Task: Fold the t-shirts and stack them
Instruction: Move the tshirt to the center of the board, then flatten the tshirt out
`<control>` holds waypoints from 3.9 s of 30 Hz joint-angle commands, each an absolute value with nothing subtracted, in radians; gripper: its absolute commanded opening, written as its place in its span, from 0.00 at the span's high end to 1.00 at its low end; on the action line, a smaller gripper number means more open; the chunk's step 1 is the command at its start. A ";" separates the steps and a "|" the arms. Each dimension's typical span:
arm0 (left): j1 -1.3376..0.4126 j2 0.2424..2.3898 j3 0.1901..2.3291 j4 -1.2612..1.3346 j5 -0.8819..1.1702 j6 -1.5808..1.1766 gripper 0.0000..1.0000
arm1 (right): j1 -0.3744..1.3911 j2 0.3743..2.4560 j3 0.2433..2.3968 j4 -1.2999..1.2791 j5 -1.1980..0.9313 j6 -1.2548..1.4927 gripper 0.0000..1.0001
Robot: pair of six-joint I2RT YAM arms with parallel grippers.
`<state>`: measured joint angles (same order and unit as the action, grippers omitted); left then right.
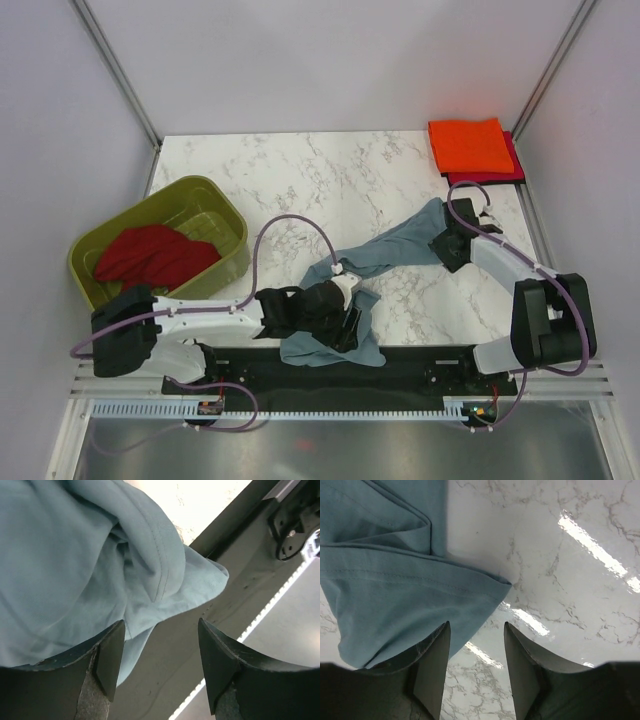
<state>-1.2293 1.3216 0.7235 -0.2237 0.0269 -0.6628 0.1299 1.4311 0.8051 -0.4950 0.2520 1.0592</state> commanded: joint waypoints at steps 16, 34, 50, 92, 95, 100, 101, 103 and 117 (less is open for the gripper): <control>-1.430 1.479 0.943 -0.336 -0.265 -0.652 0.38 | 0.046 1.468 0.724 -0.322 0.296 1.045 0.51; -1.445 1.664 1.055 -0.422 -0.446 -0.657 0.44 | 0.035 1.480 0.690 -0.265 0.261 1.012 0.77; -1.447 1.691 1.130 -0.547 -0.521 -0.675 0.98 | 0.031 1.382 0.672 -0.253 0.213 0.965 1.00; -1.657 1.603 1.140 -0.348 -0.437 -0.347 0.53 | -0.029 0.919 0.644 -0.538 0.066 0.835 1.00; -1.654 1.669 1.170 -0.362 -0.478 -0.347 0.47 | -0.028 0.922 0.655 -0.541 0.040 0.831 1.00; -1.608 1.707 1.173 -0.360 -0.462 -0.377 0.44 | -0.029 0.914 0.655 -0.522 0.031 0.833 1.00; -1.599 1.713 1.170 -0.360 -0.450 -0.383 0.45 | -0.029 0.917 0.655 -0.520 0.034 0.833 1.00; -1.574 1.720 1.167 -0.368 -0.474 -0.400 0.47 | -0.029 0.936 0.653 -0.502 0.025 0.833 1.00; -1.175 1.827 1.137 -0.325 -0.318 -0.358 0.53 | -0.028 1.054 0.635 -0.318 0.132 0.939 1.00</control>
